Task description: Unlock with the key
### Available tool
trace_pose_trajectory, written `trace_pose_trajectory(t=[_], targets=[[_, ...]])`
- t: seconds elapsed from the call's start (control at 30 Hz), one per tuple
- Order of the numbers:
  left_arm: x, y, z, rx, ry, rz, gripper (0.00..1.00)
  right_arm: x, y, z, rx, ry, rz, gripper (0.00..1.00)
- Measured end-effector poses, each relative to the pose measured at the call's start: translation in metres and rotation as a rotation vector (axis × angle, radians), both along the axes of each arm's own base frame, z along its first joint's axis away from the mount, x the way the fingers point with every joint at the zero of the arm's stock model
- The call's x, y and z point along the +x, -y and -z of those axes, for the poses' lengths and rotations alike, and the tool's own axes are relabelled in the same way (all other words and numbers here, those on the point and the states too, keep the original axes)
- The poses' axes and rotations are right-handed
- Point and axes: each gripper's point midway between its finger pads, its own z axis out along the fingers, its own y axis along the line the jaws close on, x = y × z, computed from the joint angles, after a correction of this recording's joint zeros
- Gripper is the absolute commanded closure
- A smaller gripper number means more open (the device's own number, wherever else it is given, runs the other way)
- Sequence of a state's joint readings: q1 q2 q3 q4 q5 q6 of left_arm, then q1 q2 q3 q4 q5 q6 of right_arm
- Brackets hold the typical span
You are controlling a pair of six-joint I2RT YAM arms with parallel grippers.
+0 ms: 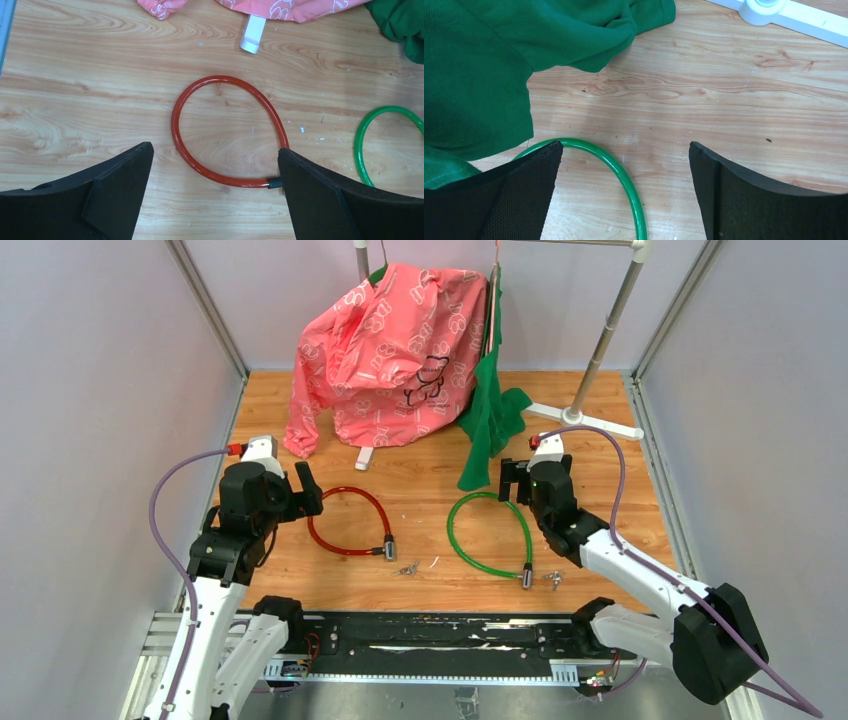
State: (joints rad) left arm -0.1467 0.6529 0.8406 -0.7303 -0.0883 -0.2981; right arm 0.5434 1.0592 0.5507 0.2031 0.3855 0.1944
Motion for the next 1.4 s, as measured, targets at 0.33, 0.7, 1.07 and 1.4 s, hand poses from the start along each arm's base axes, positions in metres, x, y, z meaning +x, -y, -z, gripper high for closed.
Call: trace_pose_trajectory(t=[0.33, 0.7, 1.07, 1.4], targets=[[0.0, 0.001, -0.001, -0.002, 0.002, 0.004, 0.0, -0.004, 0.005, -0.015, -0.004, -0.108, 0.063, 0.01], [-0.001, 0.001, -0.003, -0.003, 0.012, 0.008, 0.0, -0.073, 0.004, 0.042, 0.049, -0.559, 0.131, 0.01], [-0.001, 0.003, -0.003, -0.005, 0.016, 0.017, 0.0, -0.125, 0.001, 0.087, 0.057, -0.83, 0.14, 0.13], [-0.002, 0.003, -0.004, -0.005, 0.018, 0.018, 0.0, -0.148, 0.01, 0.126, -0.02, -0.979, 0.173, 0.43]])
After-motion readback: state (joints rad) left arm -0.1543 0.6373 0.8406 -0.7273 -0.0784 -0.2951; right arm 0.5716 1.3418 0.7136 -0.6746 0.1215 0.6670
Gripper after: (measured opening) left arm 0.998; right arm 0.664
